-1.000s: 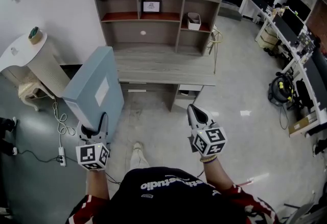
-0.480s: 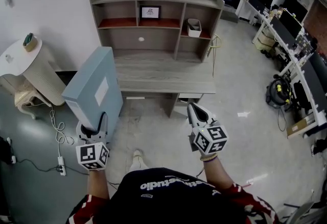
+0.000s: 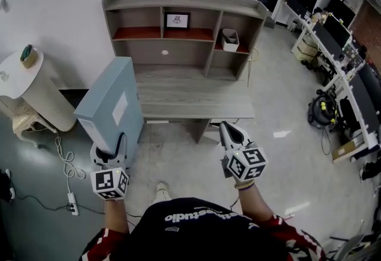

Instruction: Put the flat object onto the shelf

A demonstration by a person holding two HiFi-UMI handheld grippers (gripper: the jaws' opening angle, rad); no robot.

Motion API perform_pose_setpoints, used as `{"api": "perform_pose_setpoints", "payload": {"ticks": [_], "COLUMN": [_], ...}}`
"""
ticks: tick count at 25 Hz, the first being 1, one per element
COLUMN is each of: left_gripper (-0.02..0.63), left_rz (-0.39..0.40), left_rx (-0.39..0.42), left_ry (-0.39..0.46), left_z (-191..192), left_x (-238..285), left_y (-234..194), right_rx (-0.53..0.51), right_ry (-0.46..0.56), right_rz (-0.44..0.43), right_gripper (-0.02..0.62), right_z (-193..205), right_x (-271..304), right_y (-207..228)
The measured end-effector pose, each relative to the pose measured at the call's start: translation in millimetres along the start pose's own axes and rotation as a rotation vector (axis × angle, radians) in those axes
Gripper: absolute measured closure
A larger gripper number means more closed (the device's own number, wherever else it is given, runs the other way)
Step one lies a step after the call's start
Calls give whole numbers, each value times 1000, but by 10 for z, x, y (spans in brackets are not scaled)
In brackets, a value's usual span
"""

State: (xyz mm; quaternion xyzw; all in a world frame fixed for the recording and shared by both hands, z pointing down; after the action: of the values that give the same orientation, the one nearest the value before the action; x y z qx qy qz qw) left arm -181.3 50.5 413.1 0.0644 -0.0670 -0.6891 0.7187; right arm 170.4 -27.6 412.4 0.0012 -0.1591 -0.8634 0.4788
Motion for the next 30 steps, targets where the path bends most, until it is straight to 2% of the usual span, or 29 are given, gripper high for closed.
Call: {"api": "perform_pose_setpoints", "payload": {"ticks": [21, 30], "left_gripper": [337, 337], "left_rz": [62, 117], "left_rx": [-4, -6], "left_ry": [-11, -13], "left_z": [258, 418], "left_x": [969, 1283], "left_y": [-903, -1062], "right_rx": [-25, -36], "right_ry": [28, 34], "right_rz": [88, 128], "right_gripper": [592, 592], "right_z": [-267, -277], "right_x": [1084, 1356], "right_y": [-298, -386]}}
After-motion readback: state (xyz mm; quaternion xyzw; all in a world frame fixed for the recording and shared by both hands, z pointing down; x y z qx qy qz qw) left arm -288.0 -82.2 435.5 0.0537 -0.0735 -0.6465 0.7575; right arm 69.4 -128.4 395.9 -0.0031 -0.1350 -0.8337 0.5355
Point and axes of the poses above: the fingertips, and each gripper's own axes: x forward along the fingers, y to its right, z out of its underside, the point moved 2 cm from there along -x, backward along the fingers, and after that the axes turned 9 degrees about x, right-handed, at the moved point
